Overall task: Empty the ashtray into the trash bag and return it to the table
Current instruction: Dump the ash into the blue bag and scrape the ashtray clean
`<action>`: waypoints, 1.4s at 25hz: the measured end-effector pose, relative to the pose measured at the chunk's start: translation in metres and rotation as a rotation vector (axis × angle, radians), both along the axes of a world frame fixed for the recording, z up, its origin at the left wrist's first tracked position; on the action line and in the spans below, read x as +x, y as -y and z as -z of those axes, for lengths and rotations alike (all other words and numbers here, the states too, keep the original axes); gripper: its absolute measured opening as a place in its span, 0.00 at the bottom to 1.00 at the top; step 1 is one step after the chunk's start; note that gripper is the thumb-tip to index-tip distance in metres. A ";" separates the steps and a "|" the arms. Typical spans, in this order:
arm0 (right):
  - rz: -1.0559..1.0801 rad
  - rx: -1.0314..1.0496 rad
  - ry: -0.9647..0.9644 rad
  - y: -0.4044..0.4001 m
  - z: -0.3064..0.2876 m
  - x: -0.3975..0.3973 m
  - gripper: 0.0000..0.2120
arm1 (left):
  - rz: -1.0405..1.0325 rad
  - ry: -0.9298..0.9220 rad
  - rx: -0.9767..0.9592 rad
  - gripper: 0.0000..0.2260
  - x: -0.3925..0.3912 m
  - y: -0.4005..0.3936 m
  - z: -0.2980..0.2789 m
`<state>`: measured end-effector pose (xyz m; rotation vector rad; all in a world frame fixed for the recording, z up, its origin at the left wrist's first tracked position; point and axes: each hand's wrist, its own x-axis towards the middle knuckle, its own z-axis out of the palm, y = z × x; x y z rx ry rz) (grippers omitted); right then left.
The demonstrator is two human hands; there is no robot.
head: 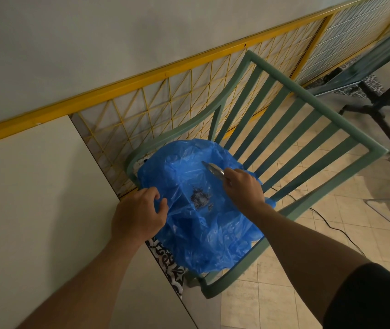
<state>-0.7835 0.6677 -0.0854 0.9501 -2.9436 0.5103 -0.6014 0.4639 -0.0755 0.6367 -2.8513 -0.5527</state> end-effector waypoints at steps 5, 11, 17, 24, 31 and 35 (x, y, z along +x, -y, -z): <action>0.382 -0.368 0.318 0.003 0.002 -0.007 0.08 | -0.003 0.004 0.000 0.11 0.000 0.000 -0.001; 0.684 -0.697 0.604 -0.002 0.007 -0.017 0.07 | -0.007 -0.004 0.002 0.10 0.000 0.000 -0.001; 0.606 -0.623 0.522 -0.006 0.006 -0.014 0.07 | -0.003 -0.005 -0.003 0.11 0.000 0.000 0.000; -0.015 -0.073 -0.099 0.002 -0.009 -0.006 0.06 | -0.010 -0.005 -0.005 0.11 0.000 0.000 -0.001; -0.051 0.082 -0.108 0.004 -0.005 -0.006 0.07 | -0.013 -0.002 0.009 0.10 0.000 -0.001 -0.001; -0.056 0.028 -0.129 0.004 -0.008 -0.005 0.06 | -0.013 -0.003 0.011 0.11 0.000 -0.001 -0.002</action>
